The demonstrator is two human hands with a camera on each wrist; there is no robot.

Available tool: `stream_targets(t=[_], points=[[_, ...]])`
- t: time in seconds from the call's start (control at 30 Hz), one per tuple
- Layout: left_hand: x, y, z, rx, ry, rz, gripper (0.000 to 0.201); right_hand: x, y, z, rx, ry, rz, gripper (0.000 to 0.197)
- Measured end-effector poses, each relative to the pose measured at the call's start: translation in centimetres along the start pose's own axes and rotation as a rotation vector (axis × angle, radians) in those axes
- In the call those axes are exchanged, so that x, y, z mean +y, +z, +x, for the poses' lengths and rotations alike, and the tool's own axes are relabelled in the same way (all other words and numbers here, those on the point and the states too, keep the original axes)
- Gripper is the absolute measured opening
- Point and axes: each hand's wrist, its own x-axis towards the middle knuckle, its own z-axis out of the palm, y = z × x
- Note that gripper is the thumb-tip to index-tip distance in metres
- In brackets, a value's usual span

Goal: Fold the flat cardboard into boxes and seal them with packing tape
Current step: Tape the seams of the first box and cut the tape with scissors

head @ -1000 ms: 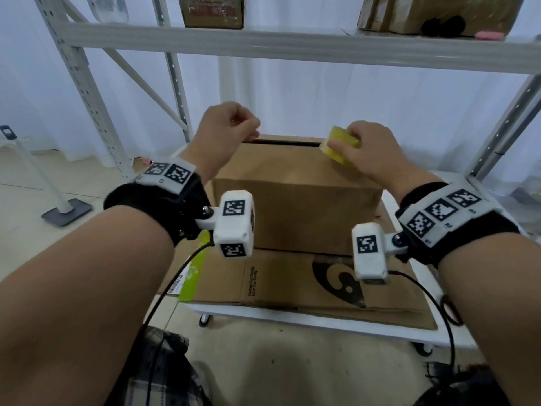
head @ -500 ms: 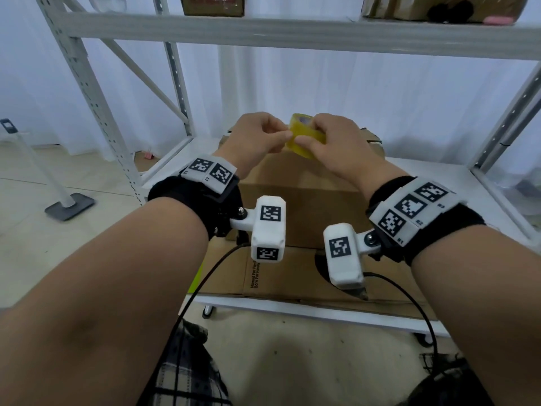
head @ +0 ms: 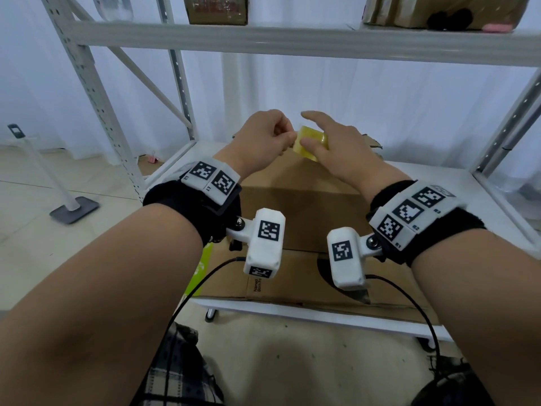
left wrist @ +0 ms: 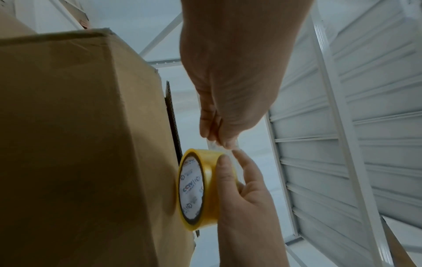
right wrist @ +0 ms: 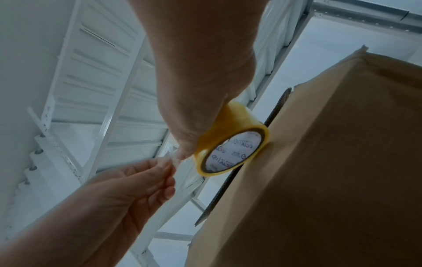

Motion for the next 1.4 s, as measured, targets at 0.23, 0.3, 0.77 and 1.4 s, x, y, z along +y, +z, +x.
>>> stream_targets(t=[0.23,0.3,0.77,1.4], points=[[-0.4,-1.4,-0.5,0.074,0.037,-0.036,0.004,0.6,-0.1,0.7,0.059,-0.005,0.134,0.025],[-1.1,-1.8,-0.6,0.112,-0.010,-0.070,0.006,0.0,0.4,0.7,0.103,-0.043,0.096,0.021],[-7.5,-3.1,-2.4,0.030,-0.585,-0.015,0.086,0.4,3.2,-0.4,0.210,-0.067,-0.249,0.019],[-8.0,0.1,-1.9,-0.154,-0.547,0.005,0.082,2.5,5.2,-4.1,0.493,0.042,-0.163,0.028]])
